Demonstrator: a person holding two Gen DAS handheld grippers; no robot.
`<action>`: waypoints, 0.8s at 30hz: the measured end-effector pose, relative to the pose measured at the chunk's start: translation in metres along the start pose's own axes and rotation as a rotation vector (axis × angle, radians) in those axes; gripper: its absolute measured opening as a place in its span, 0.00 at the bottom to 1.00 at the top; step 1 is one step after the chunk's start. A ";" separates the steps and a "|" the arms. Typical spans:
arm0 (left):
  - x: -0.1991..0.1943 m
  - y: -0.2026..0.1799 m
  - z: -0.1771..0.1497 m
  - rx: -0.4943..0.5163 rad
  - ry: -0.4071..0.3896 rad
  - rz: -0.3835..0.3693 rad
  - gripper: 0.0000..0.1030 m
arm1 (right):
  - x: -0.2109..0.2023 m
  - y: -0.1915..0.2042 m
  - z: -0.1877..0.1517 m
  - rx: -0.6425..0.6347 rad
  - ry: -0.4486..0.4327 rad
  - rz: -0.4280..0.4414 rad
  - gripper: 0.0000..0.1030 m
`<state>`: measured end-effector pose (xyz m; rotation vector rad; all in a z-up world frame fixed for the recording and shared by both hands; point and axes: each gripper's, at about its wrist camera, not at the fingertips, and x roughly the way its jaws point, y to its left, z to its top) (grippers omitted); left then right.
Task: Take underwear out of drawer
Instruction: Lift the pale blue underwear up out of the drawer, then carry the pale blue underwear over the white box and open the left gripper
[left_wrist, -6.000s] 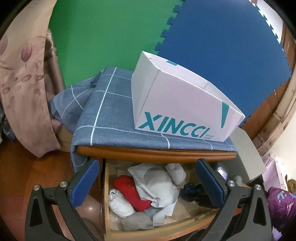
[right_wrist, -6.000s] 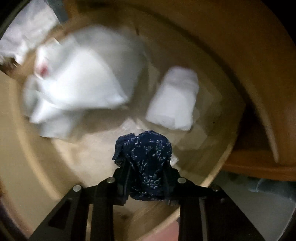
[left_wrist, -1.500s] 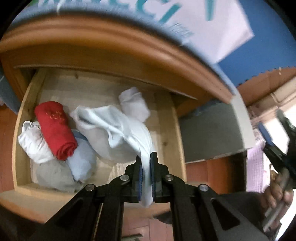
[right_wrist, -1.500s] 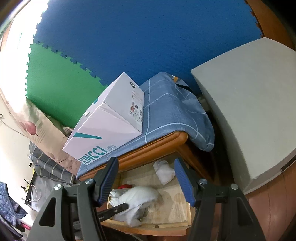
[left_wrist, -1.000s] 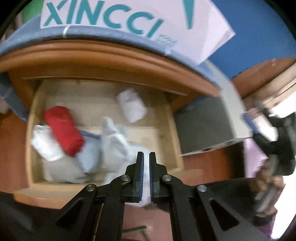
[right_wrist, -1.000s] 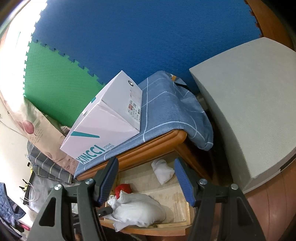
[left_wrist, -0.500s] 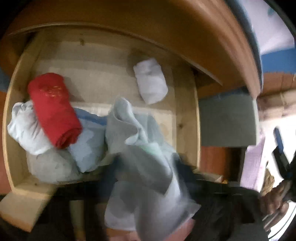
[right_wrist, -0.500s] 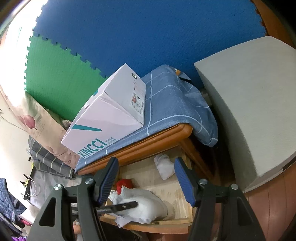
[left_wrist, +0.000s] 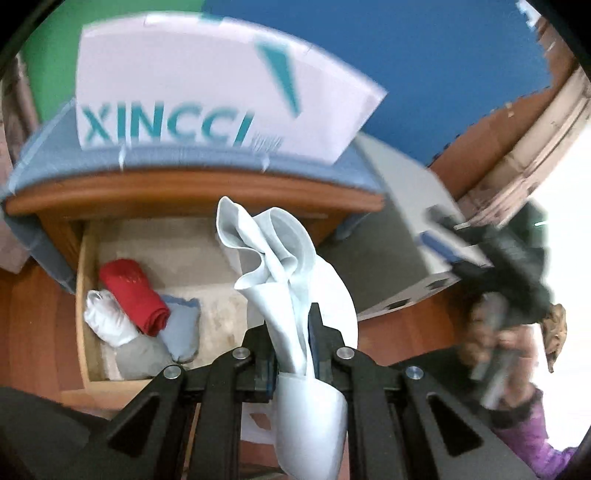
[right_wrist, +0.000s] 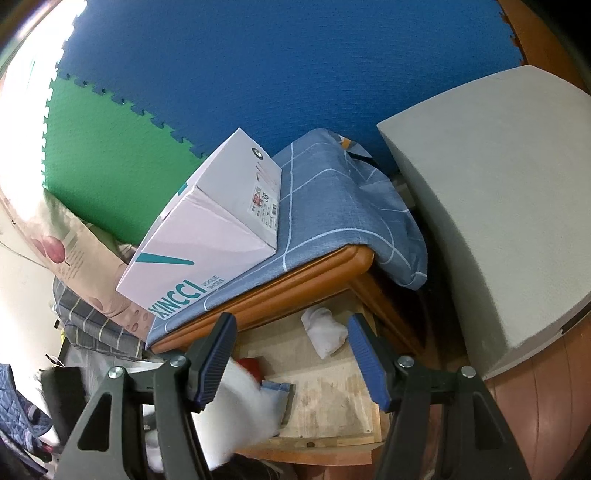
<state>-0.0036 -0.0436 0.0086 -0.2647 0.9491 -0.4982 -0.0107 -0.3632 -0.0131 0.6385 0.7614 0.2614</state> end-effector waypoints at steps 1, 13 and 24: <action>-0.012 -0.005 0.002 0.003 -0.016 -0.012 0.11 | 0.001 0.000 0.000 0.000 0.002 -0.001 0.62; -0.131 -0.060 0.102 0.127 -0.266 -0.051 0.12 | 0.001 0.002 0.000 -0.003 0.006 0.000 0.62; -0.066 -0.035 0.229 0.017 -0.257 -0.058 0.13 | 0.001 0.002 0.000 -0.005 0.014 0.014 0.62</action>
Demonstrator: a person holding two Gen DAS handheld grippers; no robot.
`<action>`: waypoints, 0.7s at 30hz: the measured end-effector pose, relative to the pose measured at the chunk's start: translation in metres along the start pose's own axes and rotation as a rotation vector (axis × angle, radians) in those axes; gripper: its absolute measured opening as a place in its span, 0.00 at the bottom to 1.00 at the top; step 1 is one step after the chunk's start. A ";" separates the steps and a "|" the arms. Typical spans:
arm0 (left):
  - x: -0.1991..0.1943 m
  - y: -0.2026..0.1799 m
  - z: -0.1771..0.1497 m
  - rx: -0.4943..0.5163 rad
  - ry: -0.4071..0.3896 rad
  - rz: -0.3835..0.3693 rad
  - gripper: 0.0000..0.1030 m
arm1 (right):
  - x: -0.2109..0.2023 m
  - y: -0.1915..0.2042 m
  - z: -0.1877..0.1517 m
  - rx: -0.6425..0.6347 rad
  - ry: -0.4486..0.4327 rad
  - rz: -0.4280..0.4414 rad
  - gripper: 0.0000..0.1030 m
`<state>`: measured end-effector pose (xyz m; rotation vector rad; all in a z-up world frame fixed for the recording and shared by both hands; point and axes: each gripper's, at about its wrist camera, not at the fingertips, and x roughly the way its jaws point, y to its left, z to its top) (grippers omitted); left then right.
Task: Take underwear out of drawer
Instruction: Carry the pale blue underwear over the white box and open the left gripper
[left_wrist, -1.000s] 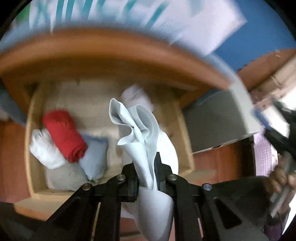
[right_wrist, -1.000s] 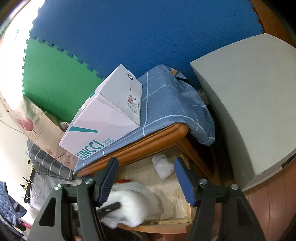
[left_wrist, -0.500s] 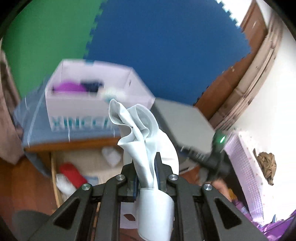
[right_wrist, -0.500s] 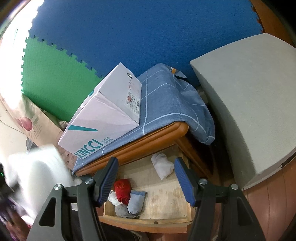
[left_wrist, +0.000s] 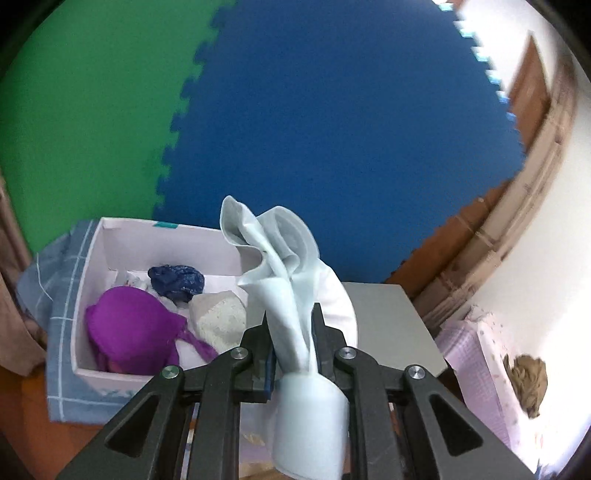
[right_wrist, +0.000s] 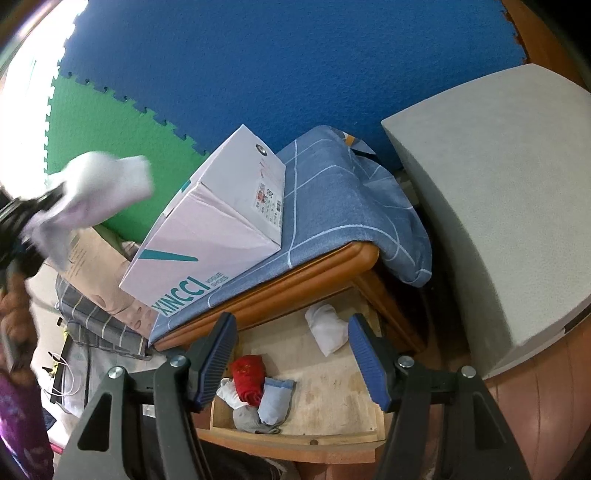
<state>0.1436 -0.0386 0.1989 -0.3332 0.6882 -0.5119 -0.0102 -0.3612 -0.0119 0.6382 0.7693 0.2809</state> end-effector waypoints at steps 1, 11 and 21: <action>0.011 0.005 0.004 -0.013 0.008 0.000 0.13 | 0.000 0.000 0.000 0.000 0.002 0.002 0.62; 0.105 0.029 0.019 -0.072 0.047 0.051 0.13 | 0.003 0.000 0.000 -0.004 0.018 0.019 0.62; 0.172 0.056 0.023 -0.163 0.164 0.109 0.26 | 0.006 0.000 -0.001 -0.009 0.040 0.026 0.62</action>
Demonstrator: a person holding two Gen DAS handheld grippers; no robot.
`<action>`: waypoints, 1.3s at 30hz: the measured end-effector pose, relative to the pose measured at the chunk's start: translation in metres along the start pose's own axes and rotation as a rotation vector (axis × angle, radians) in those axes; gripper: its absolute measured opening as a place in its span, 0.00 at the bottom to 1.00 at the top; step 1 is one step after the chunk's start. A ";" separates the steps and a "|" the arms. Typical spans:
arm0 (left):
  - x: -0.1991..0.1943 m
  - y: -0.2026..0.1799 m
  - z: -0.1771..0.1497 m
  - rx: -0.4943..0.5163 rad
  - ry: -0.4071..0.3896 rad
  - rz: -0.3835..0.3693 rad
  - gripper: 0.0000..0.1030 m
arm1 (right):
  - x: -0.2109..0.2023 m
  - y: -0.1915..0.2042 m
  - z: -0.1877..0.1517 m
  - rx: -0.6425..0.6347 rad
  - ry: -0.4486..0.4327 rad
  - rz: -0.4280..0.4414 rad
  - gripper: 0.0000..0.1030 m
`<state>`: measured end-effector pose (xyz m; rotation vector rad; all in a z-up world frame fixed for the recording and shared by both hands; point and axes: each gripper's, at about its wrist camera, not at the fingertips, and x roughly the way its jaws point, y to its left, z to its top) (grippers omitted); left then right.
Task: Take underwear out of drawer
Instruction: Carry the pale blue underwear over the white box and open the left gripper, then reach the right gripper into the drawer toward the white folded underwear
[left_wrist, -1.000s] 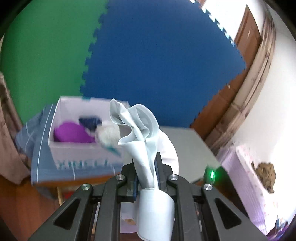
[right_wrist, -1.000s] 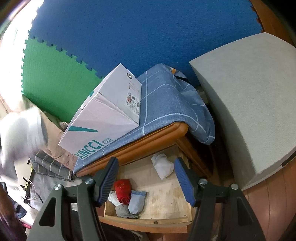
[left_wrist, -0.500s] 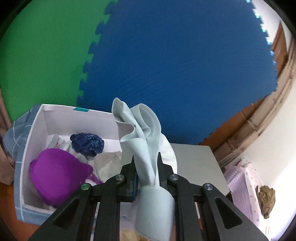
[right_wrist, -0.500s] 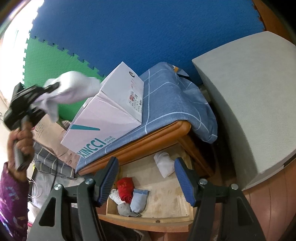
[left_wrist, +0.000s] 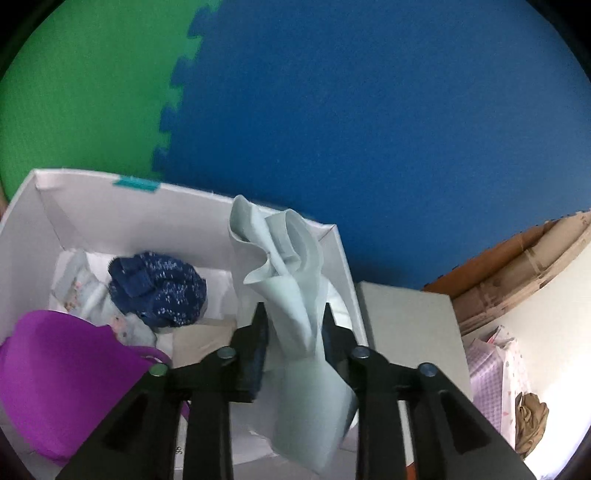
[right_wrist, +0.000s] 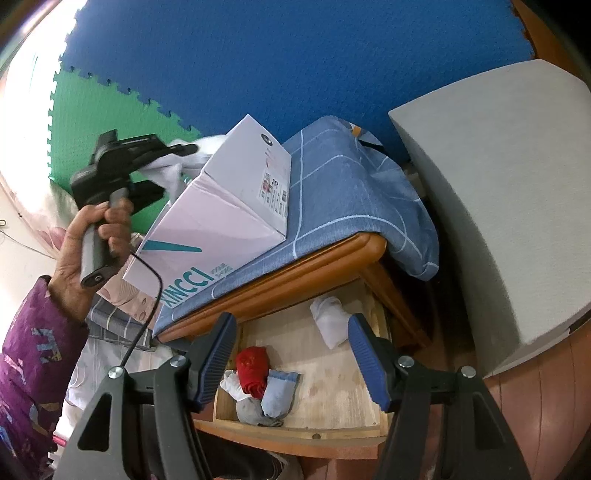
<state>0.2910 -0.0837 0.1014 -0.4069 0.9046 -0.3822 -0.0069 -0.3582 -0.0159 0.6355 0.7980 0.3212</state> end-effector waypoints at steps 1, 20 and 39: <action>0.003 0.001 -0.001 -0.007 0.005 0.007 0.32 | 0.000 0.000 0.000 -0.001 0.002 -0.001 0.62; -0.084 -0.018 -0.034 0.089 -0.186 -0.015 0.98 | 0.028 0.029 -0.019 -0.208 0.118 -0.123 0.62; -0.201 0.114 -0.202 0.158 -0.357 0.045 0.99 | 0.140 0.070 -0.071 -0.629 0.390 -0.326 0.62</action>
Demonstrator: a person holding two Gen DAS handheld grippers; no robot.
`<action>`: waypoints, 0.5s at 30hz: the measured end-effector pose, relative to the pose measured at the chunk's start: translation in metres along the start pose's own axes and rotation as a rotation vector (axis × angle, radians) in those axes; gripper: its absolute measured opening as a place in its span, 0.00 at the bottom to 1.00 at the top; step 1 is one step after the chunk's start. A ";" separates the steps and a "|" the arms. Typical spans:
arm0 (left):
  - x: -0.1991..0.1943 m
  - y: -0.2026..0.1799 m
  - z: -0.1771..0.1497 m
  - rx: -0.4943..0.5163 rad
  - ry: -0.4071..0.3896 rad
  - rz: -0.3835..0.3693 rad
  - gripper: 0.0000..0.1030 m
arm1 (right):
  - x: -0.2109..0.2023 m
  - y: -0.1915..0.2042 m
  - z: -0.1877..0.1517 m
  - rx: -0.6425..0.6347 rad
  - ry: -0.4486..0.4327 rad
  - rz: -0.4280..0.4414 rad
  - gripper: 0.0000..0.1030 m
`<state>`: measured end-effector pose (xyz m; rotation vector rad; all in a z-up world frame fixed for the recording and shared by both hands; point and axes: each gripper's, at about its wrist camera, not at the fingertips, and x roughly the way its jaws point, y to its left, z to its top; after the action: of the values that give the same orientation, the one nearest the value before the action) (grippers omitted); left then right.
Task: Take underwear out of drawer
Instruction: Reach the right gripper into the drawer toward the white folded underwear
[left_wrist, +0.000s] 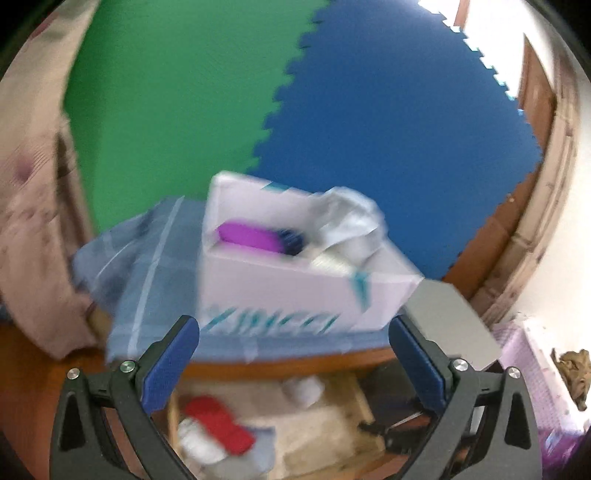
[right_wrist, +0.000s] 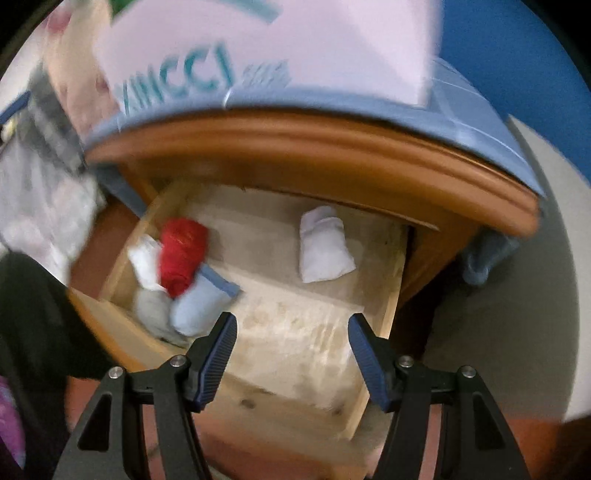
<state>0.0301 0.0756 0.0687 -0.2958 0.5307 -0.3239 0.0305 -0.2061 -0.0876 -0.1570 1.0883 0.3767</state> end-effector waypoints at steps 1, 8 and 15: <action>-0.001 0.009 -0.007 -0.020 0.006 0.010 0.99 | 0.011 0.009 0.004 -0.058 0.023 -0.029 0.62; -0.013 0.049 -0.031 -0.142 -0.022 0.020 0.98 | 0.076 0.042 0.017 -0.352 0.110 -0.230 0.62; -0.014 0.032 -0.036 -0.007 -0.051 0.036 0.99 | 0.125 0.065 0.014 -0.589 0.137 -0.432 0.60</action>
<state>0.0064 0.1029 0.0346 -0.3004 0.4862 -0.2790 0.0689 -0.1138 -0.1879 -0.9354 1.0187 0.2882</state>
